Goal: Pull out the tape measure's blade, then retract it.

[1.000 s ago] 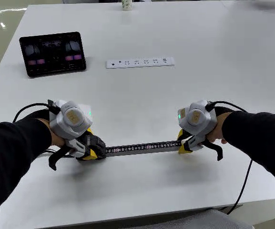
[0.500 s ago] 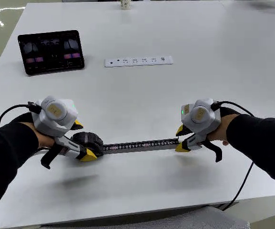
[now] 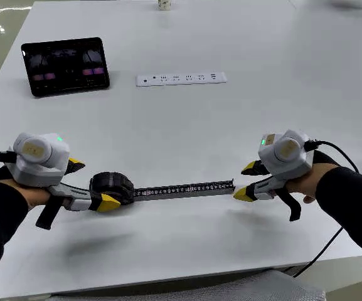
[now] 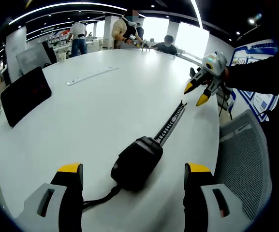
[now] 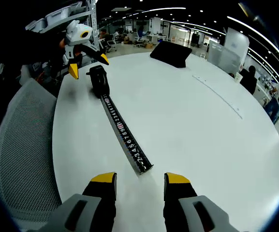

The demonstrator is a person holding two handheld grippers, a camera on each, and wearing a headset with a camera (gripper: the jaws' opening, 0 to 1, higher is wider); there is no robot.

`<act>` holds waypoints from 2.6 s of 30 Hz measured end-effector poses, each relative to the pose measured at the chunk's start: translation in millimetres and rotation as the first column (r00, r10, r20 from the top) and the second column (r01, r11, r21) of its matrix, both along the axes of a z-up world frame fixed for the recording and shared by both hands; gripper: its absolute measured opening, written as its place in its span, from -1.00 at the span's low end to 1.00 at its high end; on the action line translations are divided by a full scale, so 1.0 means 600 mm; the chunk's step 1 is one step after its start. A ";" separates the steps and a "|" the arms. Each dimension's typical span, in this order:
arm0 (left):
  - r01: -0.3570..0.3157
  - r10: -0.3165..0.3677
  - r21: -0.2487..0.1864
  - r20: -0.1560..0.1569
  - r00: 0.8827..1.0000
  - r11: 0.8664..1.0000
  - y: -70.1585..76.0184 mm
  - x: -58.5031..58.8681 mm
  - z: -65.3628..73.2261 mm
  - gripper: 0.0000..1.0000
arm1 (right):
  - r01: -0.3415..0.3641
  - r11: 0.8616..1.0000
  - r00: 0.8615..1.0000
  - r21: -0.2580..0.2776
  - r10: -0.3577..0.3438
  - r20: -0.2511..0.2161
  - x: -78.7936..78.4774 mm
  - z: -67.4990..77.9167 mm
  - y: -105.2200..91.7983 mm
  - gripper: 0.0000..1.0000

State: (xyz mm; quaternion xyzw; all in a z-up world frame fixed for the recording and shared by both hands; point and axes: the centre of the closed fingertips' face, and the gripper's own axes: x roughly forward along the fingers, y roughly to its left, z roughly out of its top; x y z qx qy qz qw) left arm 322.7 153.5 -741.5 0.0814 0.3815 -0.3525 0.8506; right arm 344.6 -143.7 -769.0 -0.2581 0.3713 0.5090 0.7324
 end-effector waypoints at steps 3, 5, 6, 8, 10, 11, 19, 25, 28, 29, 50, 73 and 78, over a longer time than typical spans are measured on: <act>-0.033 0.033 -0.010 0.009 0.999 0.999 0.012 -0.002 -0.002 0.66 | 0.040 0.999 0.999 0.019 -0.040 0.017 0.002 0.002 -0.013 -0.27; -0.058 0.058 -0.008 0.016 0.998 0.998 0.021 -0.001 -0.003 0.68 | 0.078 0.996 0.996 0.038 -0.080 0.040 0.000 0.005 -0.020 -0.24; -0.074 0.075 -0.015 0.026 0.997 0.997 0.025 -0.001 -0.001 0.69 | 0.098 0.994 0.993 0.049 -0.101 0.062 0.002 0.007 -0.026 -0.22; -0.088 0.089 -0.025 0.040 0.995 0.996 0.027 -0.001 0.002 0.73 | 0.114 0.992 0.990 0.055 -0.118 0.073 -0.001 0.009 -0.033 -0.19; -0.091 0.093 -0.034 0.058 0.994 0.995 0.028 -0.004 0.005 0.80 | 0.148 0.986 0.984 0.079 -0.155 0.084 0.001 0.014 -0.043 -0.16; -0.101 0.104 -0.041 0.071 0.992 0.994 0.030 -0.004 0.007 0.83 | 0.171 0.981 0.981 0.094 -0.178 0.078 0.000 0.017 -0.049 -0.13; -0.174 0.183 -0.079 0.111 0.977 0.981 0.057 -0.022 0.012 0.96 | 0.226 0.966 0.969 0.129 -0.236 0.069 -0.017 0.031 -0.088 0.07; -0.228 0.236 -0.083 0.102 0.966 0.970 0.087 -0.037 0.005 0.98 | 0.235 0.961 0.968 0.146 -0.246 0.058 -0.036 0.032 -0.095 0.22; -0.219 0.226 -0.069 0.113 0.968 0.973 0.094 -0.044 0.003 0.98 | 0.234 0.962 0.968 0.139 -0.244 0.057 -0.040 0.032 -0.101 0.29; -0.208 0.212 -0.045 0.140 0.967 0.977 0.100 -0.045 0.004 0.98 | 0.241 0.960 0.966 0.146 -0.251 0.056 -0.041 0.033 -0.103 0.34; -0.199 0.208 -0.067 0.170 0.963 0.978 0.121 -0.072 0.013 0.98 | 0.319 0.928 0.942 0.194 -0.333 0.041 -0.063 0.035 -0.152 0.98; -0.209 0.217 -0.067 0.166 0.962 0.976 0.103 -0.088 0.013 0.98 | 0.309 0.936 0.947 0.166 -0.319 0.033 -0.087 0.039 -0.160 0.98; -0.214 0.223 -0.068 0.168 0.960 0.974 0.096 -0.085 0.013 0.98 | 0.320 0.931 0.943 0.175 -0.330 0.030 -0.092 0.042 -0.164 0.98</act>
